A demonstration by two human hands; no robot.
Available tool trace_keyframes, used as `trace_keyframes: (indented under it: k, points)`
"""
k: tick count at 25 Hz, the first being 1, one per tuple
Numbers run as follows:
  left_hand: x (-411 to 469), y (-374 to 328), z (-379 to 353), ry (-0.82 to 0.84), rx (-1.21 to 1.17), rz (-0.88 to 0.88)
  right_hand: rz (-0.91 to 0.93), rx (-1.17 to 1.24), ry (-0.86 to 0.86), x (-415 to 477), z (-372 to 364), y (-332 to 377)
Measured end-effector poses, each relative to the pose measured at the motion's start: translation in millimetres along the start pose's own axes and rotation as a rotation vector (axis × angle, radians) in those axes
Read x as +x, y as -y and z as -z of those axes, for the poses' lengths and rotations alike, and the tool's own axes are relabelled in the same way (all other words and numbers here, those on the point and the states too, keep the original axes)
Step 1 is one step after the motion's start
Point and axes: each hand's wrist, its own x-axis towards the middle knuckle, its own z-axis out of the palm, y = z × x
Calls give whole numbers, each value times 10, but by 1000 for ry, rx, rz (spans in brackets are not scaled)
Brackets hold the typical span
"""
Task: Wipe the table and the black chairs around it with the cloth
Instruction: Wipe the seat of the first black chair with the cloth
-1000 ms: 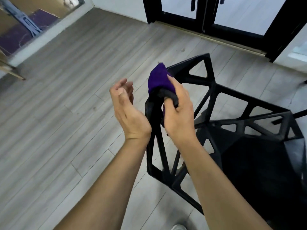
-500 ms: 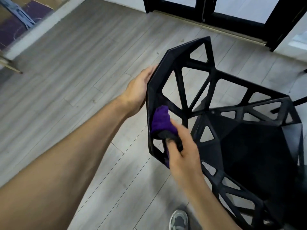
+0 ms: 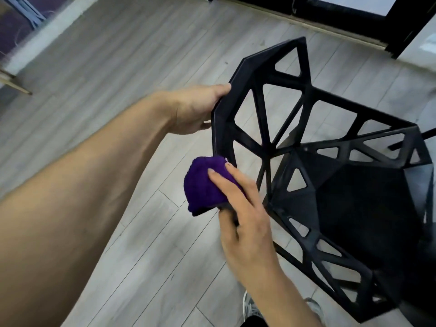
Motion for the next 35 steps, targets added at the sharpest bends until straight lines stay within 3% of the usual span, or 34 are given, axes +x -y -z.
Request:
trace_keyframes:
  k: [3,6,9,13,15,18,21,26,28,33,35]
  points:
    - [56,91,-159,-221,27,-89,-66,86,-83,127,-29,-10]
    - [74,177,-316,-367,242,-398,-21,115,-88,5,-72,-64]
    - [129,234,-361,-504,284,-431,28,97,-54,-494,-99,-303]
    - [15,257,-518,-653,290,-500,-238,144,-155,-744,-50,-791]
    - [-65,261,-593,-668,354,-574,-400,180,-212,-633,10,-864]
    - [-152,289,-698,-647,483,-550,-555,324,-538,-25,193,-997]
    - [-175,313,-774,-655,502,-564,-571,330,-531,781,147,-1140]
    - [-173,343,-752,-646,469,-579,-176,355,-366,807,-198,-596]
    - [-163,352,-753,-650,477,-575,-102,322,-338,794,-192,-729]
    - [-166,325,-779,-666,509,-584,-513,343,-548,917,-67,-1286]
    - [-158,315,-788,-659,519,-588,-540,369,-576,1000,-70,-1271]
